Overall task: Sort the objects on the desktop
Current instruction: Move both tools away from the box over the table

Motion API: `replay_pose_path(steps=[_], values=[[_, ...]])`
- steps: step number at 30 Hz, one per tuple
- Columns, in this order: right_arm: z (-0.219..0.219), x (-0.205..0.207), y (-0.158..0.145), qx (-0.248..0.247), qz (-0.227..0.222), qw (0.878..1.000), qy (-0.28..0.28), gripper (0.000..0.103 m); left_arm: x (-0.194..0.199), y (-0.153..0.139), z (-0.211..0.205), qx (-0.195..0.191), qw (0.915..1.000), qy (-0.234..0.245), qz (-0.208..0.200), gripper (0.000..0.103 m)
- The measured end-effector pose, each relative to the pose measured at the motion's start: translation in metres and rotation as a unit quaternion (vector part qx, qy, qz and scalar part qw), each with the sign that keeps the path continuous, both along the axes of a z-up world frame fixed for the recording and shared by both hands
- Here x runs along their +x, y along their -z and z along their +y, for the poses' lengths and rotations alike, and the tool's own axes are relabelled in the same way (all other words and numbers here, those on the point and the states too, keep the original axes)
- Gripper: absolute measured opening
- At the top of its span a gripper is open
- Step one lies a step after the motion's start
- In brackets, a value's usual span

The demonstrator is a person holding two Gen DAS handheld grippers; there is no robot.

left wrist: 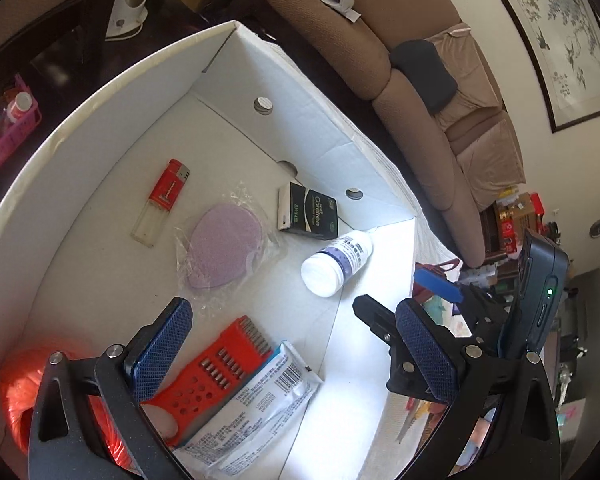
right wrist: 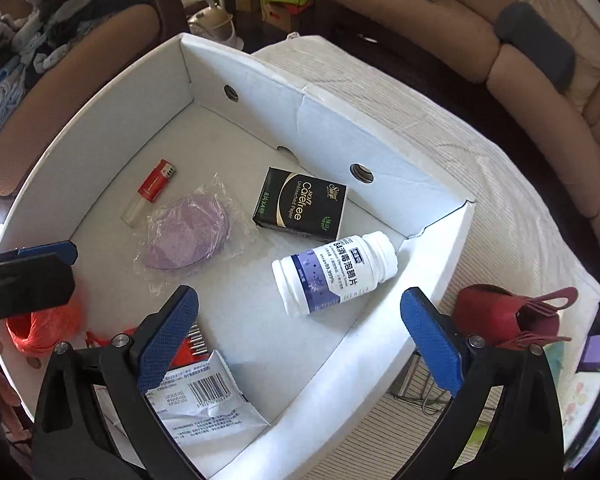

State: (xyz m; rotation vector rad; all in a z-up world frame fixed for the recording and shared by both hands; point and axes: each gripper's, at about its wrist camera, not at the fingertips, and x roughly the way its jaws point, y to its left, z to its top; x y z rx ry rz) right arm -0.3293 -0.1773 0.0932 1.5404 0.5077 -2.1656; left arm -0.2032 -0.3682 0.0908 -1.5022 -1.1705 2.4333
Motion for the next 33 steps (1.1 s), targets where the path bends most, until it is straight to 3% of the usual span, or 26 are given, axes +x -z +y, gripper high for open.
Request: replay_pose_path(steps=[10, 19, 33], values=[[0.000, 0.058, -0.045, -0.003, 0.063, 0.998, -0.021, 0.103, 0.048, -0.029, 0.016, -0.072, 0.9974, 0.007, -0.001, 0.103], [0.008, 0.129, -0.080, -0.001, 0.089, 0.996, -0.028, 0.103, 0.114, -0.059, 0.026, -0.141, 0.9900, 0.009, -0.001, 0.103], [0.035, 0.248, -0.143, -0.047, 0.137, 0.989, -0.027, 0.103, 0.219, -0.123, 0.068, -0.257, 0.9658, 0.019, 0.030, 0.103]])
